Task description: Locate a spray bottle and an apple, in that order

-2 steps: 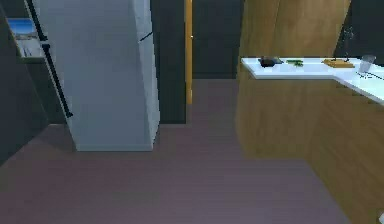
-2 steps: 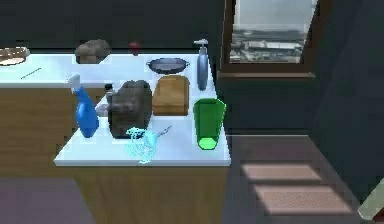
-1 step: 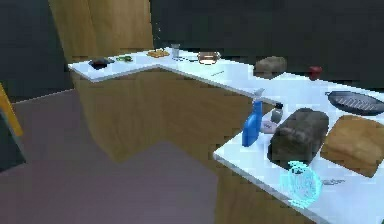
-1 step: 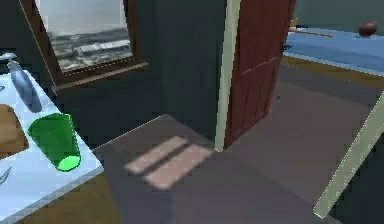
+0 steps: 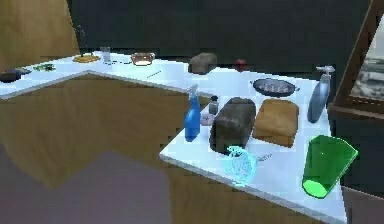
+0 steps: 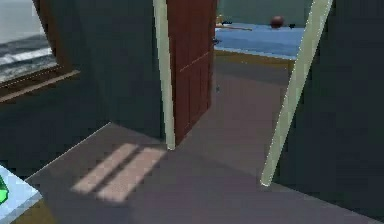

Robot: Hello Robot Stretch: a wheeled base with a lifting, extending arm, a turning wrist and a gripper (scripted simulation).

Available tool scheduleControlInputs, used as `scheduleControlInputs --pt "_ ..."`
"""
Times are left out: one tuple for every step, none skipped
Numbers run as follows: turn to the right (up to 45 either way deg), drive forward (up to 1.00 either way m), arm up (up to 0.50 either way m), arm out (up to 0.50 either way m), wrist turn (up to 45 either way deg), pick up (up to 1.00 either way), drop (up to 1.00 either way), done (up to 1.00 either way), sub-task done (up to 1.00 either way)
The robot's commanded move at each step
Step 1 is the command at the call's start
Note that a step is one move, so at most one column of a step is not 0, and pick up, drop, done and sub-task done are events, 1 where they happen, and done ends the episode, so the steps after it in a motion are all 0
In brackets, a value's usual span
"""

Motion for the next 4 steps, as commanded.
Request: scheduleControlInputs --pt "0.0 0.0 0.0 0.0 0.0 0.0 0.0 0.0 1.0" --pt "-45.0 0.0 0.0 0.0 0.0 0.0 0.0 0.0 0.0" --pt "-9.0 0.0 0.0 0.0 0.0 0.0 0.0 0.0 0.0" --pt "0.0 0.65 0.0 0.0 0.0 0.0 0.0 0.0 0.0"
